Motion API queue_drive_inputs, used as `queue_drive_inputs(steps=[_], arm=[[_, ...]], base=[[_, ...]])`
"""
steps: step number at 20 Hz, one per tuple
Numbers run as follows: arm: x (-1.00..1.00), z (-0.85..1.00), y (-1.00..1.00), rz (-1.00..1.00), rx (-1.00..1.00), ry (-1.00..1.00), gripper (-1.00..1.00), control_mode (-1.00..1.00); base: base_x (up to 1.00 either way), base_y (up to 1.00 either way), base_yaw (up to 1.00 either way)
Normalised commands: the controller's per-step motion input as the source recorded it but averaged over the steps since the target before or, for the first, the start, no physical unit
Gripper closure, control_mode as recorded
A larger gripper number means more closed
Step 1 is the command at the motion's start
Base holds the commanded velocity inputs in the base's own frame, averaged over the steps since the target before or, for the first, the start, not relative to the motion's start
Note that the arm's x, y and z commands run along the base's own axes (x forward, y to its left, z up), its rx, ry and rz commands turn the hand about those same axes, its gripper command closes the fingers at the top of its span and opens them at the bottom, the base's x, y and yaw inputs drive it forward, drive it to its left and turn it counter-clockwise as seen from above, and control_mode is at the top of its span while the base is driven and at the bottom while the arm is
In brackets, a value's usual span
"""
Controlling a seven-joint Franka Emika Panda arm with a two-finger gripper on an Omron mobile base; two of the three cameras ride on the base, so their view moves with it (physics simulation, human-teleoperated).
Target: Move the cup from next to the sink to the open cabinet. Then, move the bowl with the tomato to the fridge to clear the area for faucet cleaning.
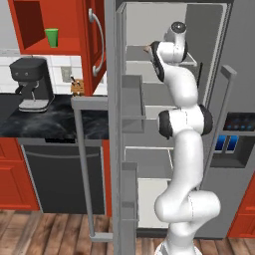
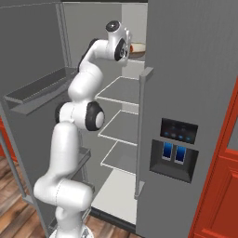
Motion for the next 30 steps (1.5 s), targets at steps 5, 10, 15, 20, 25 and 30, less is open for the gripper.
queue_drive_inputs(steps=[5, 10, 15, 20, 25, 30], arm=[[-0.41, -0.16, 0.0, 0.0, 0.0, 0.0, -1.0, -1.0], [-1.0, -0.59, 0.0, -0.01, 0.0, -0.3, -1.0, -1.0], [-1.0, -0.99, -0.03, 0.0, 0.0, -0.39, -1.0, -1.0], [-1.0, -1.0, -0.12, 0.0, -0.02, -0.18, -1.0, -1.0], [-1.0, -1.0, -0.04, 0.0, -0.1, -0.11, -1.0, -1.0], [-1.0, -1.0, -0.01, 0.0, -0.15, -0.07, -1.0, -1.0]], base=[[0.0, 0.0, 0.0], [0.0, 0.0, 0.0], [0.0, 0.0, 0.0], [0.0, 0.0, 0.0], [0.0, 0.0, 0.0], [0.0, 0.0, 0.0]])
